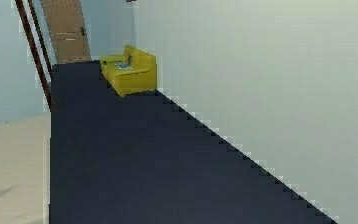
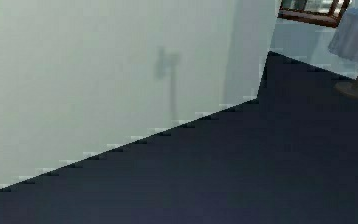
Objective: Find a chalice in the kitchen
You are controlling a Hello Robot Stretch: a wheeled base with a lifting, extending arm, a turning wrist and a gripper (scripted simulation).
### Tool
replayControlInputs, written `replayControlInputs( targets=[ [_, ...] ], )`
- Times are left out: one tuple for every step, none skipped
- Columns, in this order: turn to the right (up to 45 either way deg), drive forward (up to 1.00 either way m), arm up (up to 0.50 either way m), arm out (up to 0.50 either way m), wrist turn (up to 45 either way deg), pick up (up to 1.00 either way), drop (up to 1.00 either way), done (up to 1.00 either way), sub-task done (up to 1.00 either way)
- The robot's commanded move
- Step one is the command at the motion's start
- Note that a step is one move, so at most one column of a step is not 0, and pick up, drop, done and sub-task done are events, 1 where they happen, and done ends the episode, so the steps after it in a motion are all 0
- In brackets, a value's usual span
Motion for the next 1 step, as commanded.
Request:
replayControlInputs(
  targets=[
    [-6.0, 0.0, 0.0, 0.0, 0.0, 0.0, 0.0, 0.0, 0.0]
  ],
)
